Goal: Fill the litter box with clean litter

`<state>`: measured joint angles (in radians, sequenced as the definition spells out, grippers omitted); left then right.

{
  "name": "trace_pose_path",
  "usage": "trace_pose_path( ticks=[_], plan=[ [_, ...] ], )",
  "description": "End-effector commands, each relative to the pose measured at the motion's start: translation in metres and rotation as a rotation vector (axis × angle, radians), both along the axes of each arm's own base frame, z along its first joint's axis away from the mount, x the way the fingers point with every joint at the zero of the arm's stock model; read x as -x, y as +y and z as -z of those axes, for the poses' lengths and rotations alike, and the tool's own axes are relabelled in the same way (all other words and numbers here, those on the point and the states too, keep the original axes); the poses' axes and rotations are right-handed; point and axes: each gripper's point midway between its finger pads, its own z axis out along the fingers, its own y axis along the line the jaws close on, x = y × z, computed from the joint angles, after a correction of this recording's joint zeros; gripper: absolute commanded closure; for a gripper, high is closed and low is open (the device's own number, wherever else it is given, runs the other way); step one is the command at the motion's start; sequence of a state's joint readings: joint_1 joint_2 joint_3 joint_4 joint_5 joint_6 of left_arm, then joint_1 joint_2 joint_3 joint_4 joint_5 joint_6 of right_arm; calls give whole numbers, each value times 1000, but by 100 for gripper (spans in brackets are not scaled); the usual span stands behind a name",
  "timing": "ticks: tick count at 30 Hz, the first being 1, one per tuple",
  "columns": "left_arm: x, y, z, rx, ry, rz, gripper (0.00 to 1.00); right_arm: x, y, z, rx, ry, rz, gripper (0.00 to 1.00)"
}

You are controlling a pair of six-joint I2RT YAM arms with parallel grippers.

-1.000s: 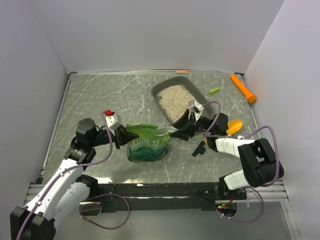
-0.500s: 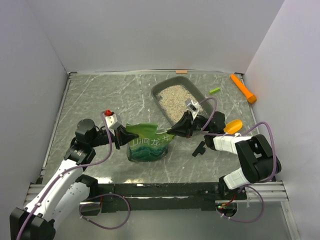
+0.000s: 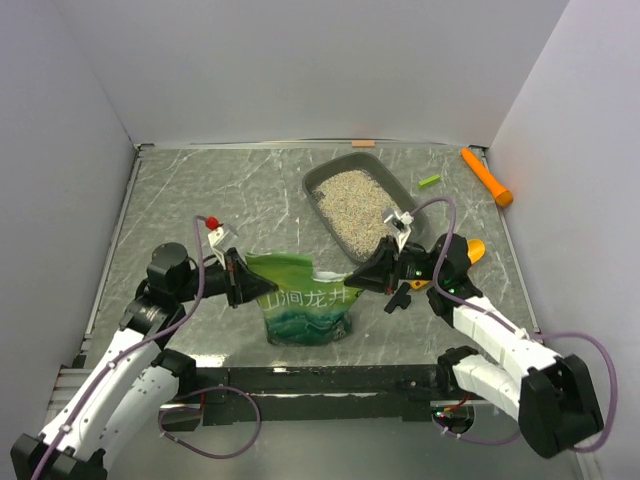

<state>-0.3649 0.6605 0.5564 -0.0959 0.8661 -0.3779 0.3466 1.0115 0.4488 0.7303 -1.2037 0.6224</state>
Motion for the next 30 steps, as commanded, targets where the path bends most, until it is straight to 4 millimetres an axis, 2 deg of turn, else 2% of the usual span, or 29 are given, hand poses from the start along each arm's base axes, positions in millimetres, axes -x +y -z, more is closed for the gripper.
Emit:
trace_pose_path(
  ticks=[1,2,4,5,8,14,15,19,25,30],
  plan=[
    [8,8,-22,110,123,-100,99,6,-10,14,44,114,90,100],
    [10,8,-17,122,133,-103,99,10,-11,23,56,143,93,100],
    [21,8,-22,169,144,-80,99,14,-13,34,77,209,104,100],
    [24,8,-18,175,155,-72,99,16,-14,42,89,243,110,100],
    [31,8,-15,196,200,-69,99,18,-15,54,103,343,132,100],
    [41,8,-2,188,362,-59,99,22,-15,46,117,502,135,100],
    [43,8,-2,188,376,-56,99,27,-16,54,153,547,129,100],
    [52,10,-4,182,409,-48,99,30,-17,58,180,597,153,100],
    [62,16,15,117,562,-105,99,45,-21,76,238,767,149,100],
    [74,22,33,88,715,-156,99,57,-26,83,291,860,165,100]
  ],
)
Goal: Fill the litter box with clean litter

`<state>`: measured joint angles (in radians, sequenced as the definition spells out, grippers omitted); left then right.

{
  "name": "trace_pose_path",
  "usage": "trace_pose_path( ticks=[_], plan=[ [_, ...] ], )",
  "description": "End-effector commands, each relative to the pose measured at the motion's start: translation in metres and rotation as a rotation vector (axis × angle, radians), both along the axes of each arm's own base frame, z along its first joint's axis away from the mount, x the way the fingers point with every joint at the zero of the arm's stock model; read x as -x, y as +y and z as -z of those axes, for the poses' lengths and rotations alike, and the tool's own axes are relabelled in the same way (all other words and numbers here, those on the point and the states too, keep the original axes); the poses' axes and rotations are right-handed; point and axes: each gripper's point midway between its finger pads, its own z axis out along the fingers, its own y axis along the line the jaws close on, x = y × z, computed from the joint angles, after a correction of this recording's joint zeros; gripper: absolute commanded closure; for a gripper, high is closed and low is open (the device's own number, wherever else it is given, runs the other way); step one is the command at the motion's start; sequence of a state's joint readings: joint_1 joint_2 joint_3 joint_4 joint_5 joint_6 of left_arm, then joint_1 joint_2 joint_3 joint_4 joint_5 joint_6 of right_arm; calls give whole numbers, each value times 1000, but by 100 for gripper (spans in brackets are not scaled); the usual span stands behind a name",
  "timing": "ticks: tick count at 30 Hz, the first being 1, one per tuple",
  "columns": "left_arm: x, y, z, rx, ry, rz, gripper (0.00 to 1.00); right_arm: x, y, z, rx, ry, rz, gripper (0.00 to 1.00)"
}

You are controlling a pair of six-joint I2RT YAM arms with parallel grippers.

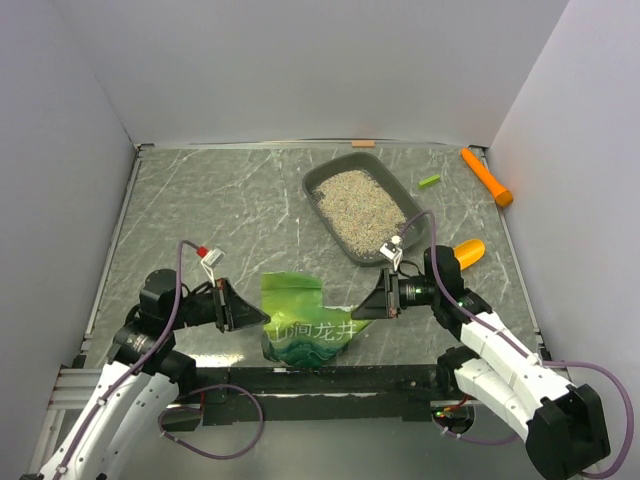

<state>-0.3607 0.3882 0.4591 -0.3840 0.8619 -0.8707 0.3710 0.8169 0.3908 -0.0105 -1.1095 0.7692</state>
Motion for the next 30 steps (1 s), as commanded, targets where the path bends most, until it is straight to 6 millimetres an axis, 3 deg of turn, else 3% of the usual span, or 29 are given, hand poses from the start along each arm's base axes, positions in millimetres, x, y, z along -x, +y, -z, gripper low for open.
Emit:
trace_pose_path(
  ticks=[1,7,9,15,19,20,23,26,28,30],
  plan=[
    [14,9,17,-38,193,-53,99,9,-11,18,101,170,65,100],
    [30,9,29,1,261,-28,99,29,-15,27,126,243,33,100],
    [34,9,25,22,245,-19,99,32,-15,29,130,241,32,100],
    [42,13,-39,95,-31,2,99,32,-15,36,149,216,53,100],
    [48,17,-60,38,-142,25,99,31,-14,40,164,204,60,100],
    [50,18,-74,41,-226,35,99,30,-14,40,167,202,62,100],
    [47,16,-93,51,-372,68,92,30,-12,41,166,193,53,100],
    [45,10,-104,85,-459,117,88,29,-12,42,176,182,46,100],
    [34,7,-99,55,-452,128,79,29,-12,43,184,169,42,100],
    [25,7,-91,-11,-467,129,77,25,-12,43,202,153,57,100]
  ],
)
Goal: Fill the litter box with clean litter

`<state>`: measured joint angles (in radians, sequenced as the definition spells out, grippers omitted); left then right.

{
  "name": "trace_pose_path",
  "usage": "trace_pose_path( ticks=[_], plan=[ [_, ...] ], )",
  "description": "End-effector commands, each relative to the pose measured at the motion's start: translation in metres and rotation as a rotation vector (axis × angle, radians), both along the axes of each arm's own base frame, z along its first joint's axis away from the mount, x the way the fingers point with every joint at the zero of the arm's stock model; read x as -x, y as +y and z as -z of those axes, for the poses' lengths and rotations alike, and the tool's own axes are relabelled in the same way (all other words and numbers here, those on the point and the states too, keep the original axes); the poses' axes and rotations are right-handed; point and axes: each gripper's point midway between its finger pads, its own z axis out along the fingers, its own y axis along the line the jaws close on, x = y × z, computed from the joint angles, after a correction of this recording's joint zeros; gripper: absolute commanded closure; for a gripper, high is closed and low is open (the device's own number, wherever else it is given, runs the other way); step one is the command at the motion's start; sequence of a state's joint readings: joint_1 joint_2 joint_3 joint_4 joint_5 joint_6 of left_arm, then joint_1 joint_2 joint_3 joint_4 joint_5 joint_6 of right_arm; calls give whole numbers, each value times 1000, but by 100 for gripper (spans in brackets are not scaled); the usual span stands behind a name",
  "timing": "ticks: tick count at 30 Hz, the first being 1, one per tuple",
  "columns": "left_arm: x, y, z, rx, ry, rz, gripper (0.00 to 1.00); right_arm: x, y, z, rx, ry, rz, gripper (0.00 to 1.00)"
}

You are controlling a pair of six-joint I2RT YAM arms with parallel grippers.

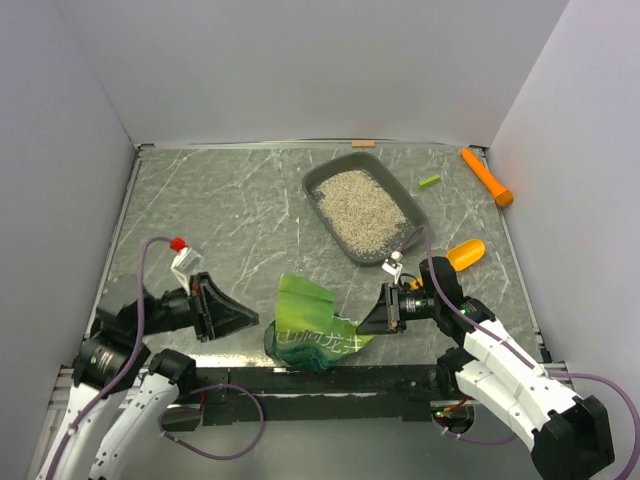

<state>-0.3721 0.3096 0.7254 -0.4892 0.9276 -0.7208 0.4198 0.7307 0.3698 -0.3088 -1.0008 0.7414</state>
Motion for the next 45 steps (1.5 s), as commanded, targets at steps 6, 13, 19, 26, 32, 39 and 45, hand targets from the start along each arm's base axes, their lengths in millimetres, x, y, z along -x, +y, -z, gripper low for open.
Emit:
trace_pose_path(
  ticks=[6,13,19,26,32,39,45],
  plan=[
    [-51,0,4,-235,-185,-28,69,-10,-1,4,79,-65,7,100],
    [-67,-8,-1,-293,-372,-20,64,-13,5,-2,56,-66,-16,100],
    [-69,-28,19,-384,-404,18,59,-13,8,-2,59,-62,-47,100],
    [-70,-47,44,-536,-556,49,52,-14,14,-3,52,-70,-68,100],
    [-69,-47,39,-526,-686,19,44,-14,15,-2,51,-85,-75,100],
    [-58,-71,64,-623,-775,76,44,-14,17,0,45,-84,-86,100],
    [-47,-87,70,-642,-818,152,43,-12,18,0,40,-79,-90,100]
  ],
)
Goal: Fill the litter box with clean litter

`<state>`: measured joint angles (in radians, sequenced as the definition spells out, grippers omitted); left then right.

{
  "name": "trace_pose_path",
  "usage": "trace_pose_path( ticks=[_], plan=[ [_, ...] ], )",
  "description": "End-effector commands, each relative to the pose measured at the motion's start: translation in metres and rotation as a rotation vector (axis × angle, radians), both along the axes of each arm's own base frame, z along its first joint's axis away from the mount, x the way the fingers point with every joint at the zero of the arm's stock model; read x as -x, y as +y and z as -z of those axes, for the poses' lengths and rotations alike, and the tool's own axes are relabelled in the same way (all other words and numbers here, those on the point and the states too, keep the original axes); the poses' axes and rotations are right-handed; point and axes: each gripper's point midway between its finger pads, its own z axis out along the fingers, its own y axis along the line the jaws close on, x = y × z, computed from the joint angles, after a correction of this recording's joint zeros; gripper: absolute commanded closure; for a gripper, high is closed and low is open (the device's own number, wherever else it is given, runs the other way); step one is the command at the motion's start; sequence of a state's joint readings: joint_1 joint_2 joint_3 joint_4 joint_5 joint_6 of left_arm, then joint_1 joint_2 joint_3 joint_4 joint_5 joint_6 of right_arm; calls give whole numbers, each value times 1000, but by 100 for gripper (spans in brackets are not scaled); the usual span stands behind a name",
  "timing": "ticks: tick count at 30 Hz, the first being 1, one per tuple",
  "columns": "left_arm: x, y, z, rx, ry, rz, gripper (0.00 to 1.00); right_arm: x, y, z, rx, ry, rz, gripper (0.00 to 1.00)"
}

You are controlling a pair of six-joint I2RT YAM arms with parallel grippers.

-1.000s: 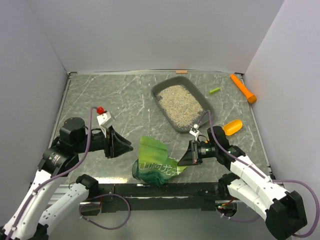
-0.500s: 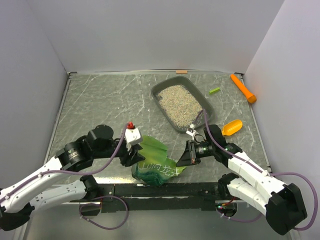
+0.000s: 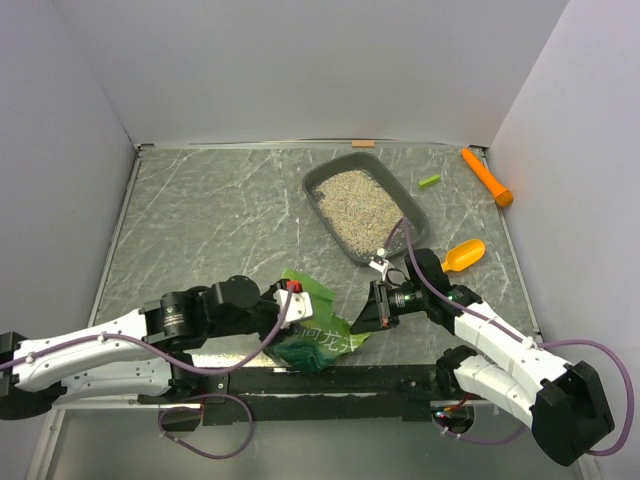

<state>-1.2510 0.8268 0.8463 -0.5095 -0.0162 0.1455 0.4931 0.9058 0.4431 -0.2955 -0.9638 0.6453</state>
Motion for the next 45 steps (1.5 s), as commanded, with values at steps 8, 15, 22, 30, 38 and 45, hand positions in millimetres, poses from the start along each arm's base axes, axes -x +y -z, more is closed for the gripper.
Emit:
trace_pose_path(
  ticks=[8,15,22,30,38,45],
  plan=[
    [0,-9,13,-89,-59,65,40,-5,5,-9,-30,-60,-11,100],
    [17,-7,26,-118,27,122,41,-4,5,-8,-30,-59,-10,100],
    [25,-3,40,-152,65,149,60,-5,6,-10,-30,-63,-11,100],
    [29,-5,49,-177,72,165,99,-16,4,-27,-3,-153,22,63],
    [14,2,43,-176,27,83,99,-88,-40,-87,269,-640,294,29],
    [-10,10,30,-156,-31,-68,99,-62,-10,-147,17,-1023,81,31]
  ],
)
